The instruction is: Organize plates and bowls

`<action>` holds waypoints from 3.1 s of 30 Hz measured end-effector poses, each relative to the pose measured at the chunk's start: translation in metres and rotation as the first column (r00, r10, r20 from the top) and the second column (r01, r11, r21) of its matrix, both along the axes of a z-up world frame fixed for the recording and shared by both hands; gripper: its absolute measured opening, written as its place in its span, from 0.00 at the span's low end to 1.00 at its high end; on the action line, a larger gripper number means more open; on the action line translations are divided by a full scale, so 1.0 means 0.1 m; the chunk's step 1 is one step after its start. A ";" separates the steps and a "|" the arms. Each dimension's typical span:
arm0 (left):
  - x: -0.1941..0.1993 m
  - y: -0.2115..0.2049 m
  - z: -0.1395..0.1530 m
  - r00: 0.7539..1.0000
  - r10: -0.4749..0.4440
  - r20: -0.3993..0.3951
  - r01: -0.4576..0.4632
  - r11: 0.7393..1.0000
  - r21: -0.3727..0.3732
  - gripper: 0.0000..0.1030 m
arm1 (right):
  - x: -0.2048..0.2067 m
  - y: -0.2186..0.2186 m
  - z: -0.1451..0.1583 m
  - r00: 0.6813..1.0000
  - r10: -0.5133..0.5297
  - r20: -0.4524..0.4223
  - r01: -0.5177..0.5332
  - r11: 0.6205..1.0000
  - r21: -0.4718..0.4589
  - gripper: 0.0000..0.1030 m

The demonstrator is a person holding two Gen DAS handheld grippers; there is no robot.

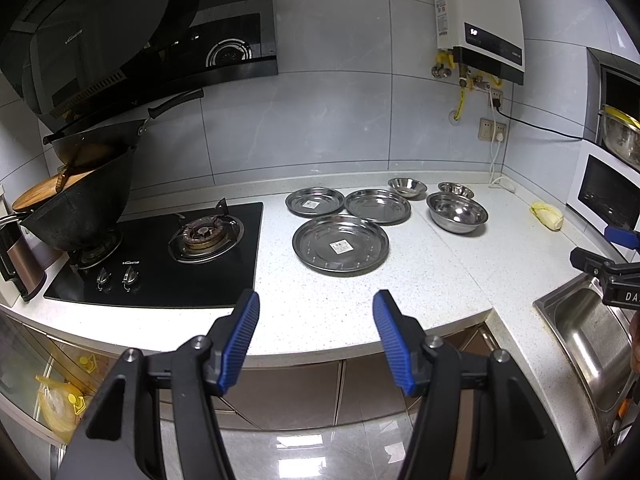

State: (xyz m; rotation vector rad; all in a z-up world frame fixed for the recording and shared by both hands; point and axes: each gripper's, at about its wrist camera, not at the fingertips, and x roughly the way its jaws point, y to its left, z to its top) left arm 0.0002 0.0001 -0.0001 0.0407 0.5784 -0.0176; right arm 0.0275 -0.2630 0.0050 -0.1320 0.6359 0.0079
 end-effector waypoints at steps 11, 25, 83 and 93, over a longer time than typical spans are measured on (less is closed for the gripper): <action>0.03 -0.03 -0.05 1.000 0.000 -0.001 0.000 1.000 0.000 0.56 | 0.06 0.04 0.00 1.000 0.001 -0.006 -0.001 1.000 -0.007 0.99; 0.03 -0.06 -0.07 1.000 0.000 -0.004 0.000 1.000 0.000 0.56 | 0.07 0.03 0.00 1.000 -0.001 -0.006 0.001 1.000 -0.007 0.99; 2.57 0.02 -1.12 0.973 0.176 -0.150 -0.182 0.983 -0.027 0.56 | 2.31 0.75 -1.16 0.982 0.078 -0.172 -0.067 0.995 0.071 0.99; 3.60 0.30 -1.83 0.927 0.231 -0.296 -0.244 0.970 -0.008 0.56 | 3.36 1.01 -1.87 0.942 0.079 -0.327 -0.046 0.993 0.107 0.99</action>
